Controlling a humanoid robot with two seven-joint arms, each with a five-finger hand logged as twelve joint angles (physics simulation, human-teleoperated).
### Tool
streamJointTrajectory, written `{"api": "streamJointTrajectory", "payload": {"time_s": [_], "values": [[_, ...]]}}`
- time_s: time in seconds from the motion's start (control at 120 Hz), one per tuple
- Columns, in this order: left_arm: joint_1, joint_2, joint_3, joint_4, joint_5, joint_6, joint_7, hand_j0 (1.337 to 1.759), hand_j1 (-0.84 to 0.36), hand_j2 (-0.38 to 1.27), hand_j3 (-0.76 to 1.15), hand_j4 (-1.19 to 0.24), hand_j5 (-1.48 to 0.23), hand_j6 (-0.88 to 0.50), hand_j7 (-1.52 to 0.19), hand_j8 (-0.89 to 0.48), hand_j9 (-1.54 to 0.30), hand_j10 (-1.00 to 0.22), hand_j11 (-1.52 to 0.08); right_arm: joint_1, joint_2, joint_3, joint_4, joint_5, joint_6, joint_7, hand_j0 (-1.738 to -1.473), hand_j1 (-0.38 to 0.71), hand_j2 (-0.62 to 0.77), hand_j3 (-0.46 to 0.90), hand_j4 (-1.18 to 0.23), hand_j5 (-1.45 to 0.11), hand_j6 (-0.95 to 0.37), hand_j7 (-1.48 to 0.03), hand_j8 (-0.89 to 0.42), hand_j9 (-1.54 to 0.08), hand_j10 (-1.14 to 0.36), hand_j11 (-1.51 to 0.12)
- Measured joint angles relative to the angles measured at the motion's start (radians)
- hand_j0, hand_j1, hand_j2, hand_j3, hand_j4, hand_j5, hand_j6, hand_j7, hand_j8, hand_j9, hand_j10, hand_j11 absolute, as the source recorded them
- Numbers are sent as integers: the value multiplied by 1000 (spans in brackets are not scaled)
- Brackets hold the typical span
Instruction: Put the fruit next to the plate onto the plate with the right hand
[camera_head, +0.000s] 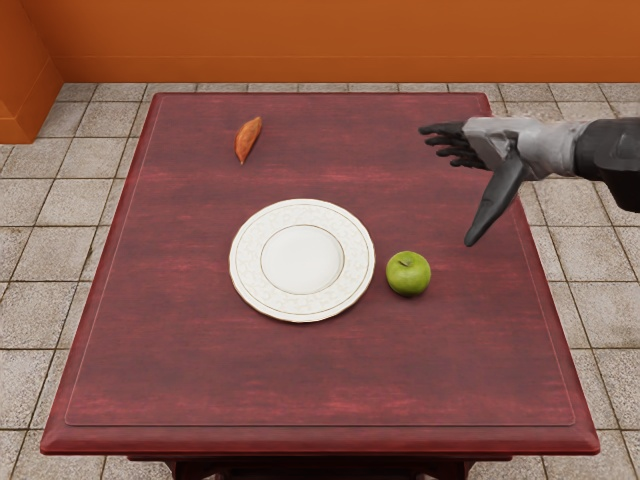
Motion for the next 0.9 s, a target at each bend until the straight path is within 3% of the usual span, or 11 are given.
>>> {"api": "streamJointTrajectory", "payload": {"time_s": [0.175,0.275,0.358,0.65,0.9], "values": [[0,0,0,0,0,0,0,1658,336,2,0,-12,-15,-12,-14,-12,-14,-11,-14,-95,99,-2,85,-216,-42,0,-1658,-339,-1,0,-11,-12,-11,-12,-10,-12,-10,-12],[0,0,0,0,0,0,0,1658,336,2,0,-12,-15,-12,-14,-12,-14,-11,-14,-142,172,-7,104,-435,-93,0,-1658,-336,-2,0,-13,-15,-14,-15,-13,-15,-13,-15],[0,0,0,0,0,0,0,1658,336,2,0,-12,-15,-12,-15,-12,-15,-11,-14,-161,200,-11,111,-535,-113,0,-1658,-334,-2,0,-14,-17,-15,-17,-14,-17,-14,-17],[0,0,0,0,0,0,0,1658,336,2,0,-12,-15,-12,-15,-12,-15,-12,-15,-239,213,-31,184,-614,-130,0,-1658,-268,-12,0,-70,-89,-71,-88,-70,-89,-69,-89],[0,0,0,0,0,0,0,1658,335,2,0,-12,-15,-12,-15,-12,-15,-12,-15,-279,212,-33,194,-680,-142,0,-1658,-115,-38,0,-198,-255,-199,-255,-198,-255,-198,-255]]}}
